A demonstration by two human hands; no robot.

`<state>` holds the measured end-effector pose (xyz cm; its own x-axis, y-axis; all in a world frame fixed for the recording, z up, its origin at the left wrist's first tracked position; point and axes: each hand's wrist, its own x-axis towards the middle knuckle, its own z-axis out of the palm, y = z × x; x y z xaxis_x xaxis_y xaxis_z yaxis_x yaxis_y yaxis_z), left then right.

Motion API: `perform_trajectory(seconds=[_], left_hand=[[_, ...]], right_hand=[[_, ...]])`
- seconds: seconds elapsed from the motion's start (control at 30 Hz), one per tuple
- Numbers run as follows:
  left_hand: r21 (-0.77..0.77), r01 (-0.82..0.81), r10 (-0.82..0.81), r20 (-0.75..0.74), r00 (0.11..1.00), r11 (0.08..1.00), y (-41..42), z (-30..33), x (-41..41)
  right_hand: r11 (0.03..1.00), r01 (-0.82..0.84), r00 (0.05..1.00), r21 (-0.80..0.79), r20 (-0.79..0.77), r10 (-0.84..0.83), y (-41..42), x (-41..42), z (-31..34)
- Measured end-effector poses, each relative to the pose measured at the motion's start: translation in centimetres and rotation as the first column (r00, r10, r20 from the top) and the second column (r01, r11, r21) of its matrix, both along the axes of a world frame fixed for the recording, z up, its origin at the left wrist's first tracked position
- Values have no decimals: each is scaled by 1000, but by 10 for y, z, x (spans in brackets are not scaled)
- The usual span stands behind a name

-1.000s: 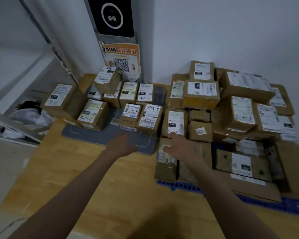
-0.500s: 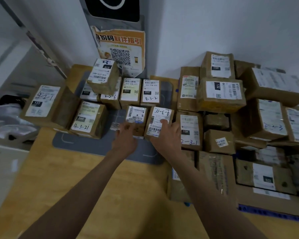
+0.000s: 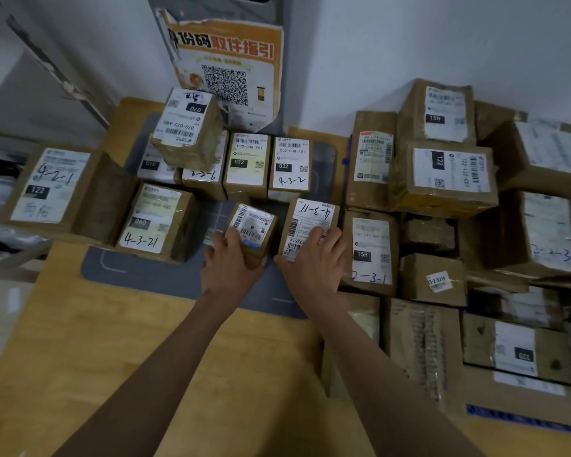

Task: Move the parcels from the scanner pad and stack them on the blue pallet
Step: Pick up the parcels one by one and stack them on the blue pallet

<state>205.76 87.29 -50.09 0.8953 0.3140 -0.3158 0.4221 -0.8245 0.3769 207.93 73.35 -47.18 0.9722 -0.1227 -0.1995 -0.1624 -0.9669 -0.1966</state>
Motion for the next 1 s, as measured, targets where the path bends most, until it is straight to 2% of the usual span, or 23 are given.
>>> perform_trajectory(seconds=[0.27,0.53,0.77,0.9,1.0], left_hand=[[-44,-39,38,-20,999,998,9,3,-15],[-114,-82,87,43,995,990,24,17,-43],[-125,-113,126,104,987,986,37,39,-67],[-105,-110,124,136,983,988,44,57,-73],[-93,-103,118,166,979,990,48,71,-76]], right_hand=[[997,33,999,72,-33,-31,6,1,-4],[987,-112,993,119,-35,117,-1,-27,-5],[986,-133,986,104,-90,142,-6,-35,-1],[970,-134,984,204,-91,155,-7,-34,15],[948,-139,987,286,-34,155,-7,-39,32]])
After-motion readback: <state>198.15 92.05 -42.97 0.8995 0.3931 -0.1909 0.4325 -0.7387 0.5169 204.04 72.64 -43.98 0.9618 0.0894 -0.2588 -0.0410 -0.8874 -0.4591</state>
